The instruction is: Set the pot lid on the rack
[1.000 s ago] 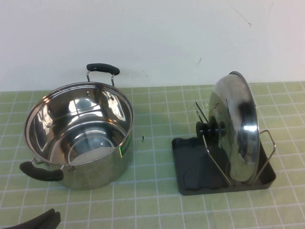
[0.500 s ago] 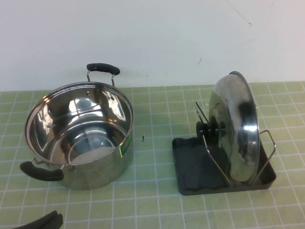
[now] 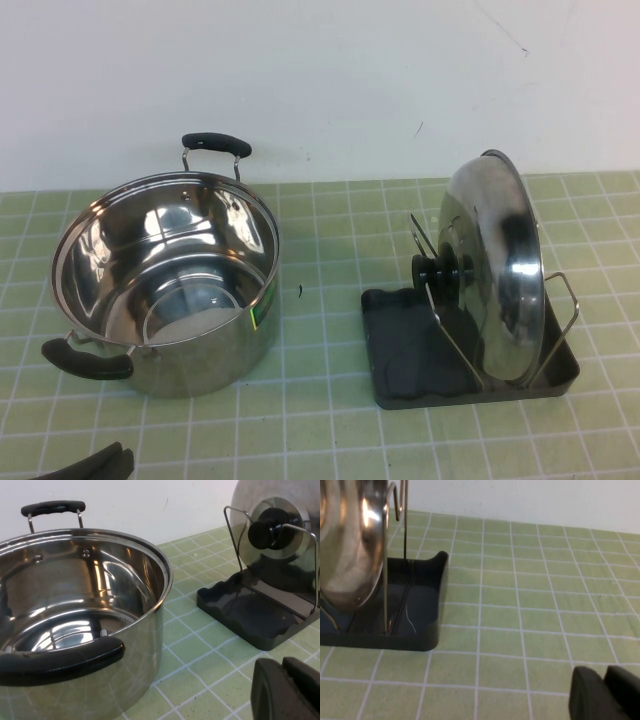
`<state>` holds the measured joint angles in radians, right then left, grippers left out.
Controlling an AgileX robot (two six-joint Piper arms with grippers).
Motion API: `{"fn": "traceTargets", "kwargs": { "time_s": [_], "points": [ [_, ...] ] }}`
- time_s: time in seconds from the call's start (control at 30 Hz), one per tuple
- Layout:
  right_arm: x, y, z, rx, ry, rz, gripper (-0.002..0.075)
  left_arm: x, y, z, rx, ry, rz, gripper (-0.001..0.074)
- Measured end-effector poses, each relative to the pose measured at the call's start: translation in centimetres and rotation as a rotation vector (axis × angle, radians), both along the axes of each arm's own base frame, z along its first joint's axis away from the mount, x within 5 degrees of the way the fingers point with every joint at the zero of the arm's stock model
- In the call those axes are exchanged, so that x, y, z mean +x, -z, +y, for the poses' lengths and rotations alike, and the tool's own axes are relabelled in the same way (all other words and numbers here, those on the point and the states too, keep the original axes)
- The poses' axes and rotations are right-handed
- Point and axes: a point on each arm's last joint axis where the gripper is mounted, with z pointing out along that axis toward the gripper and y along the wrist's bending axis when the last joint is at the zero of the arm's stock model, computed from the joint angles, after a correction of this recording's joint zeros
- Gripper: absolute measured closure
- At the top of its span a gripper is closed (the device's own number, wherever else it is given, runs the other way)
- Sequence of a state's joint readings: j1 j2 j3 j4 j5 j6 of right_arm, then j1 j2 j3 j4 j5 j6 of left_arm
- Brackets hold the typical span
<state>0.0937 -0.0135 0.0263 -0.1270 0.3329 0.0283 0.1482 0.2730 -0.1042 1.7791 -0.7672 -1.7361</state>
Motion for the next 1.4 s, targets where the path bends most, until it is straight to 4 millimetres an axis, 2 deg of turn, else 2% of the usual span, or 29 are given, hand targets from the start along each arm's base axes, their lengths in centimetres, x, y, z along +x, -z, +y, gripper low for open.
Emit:
{"fn": "traceTargets", "kwargs": {
  "time_s": [0.87,0.97,1.07,1.27,1.33,1.4],
  "points": [
    [0.0,0.0,0.0,-0.001,0.002,0.005,0.067,0.0,0.0,-0.1,-0.002,0.009,0.002,0.0737],
    [0.0,0.0,0.0,-0.001,0.002,0.005,0.0674,-0.1,-0.1,0.1,0.032,-0.004,-0.04,0.0737],
    [0.0,0.0,0.0,-0.001,0.002,0.005,0.0674,0.3,-0.6,0.8,0.005,-0.093,-0.101,0.0737],
    [0.0,0.0,0.0,-0.001,0.002,0.005,0.0674,0.8,-1.3,3.9,-0.325,-0.472,-0.139,0.0737],
    [0.0,0.1,0.0,-0.002,0.003,0.007,0.0674,0.4,-0.9,4.8,-0.342,-0.568,-0.121,0.0737],
    [0.0,0.1,0.0,-0.002,0.003,0.007,0.0674,-0.1,-0.5,5.1,-0.288,-0.605,-0.113,0.0737]
  ]
}}
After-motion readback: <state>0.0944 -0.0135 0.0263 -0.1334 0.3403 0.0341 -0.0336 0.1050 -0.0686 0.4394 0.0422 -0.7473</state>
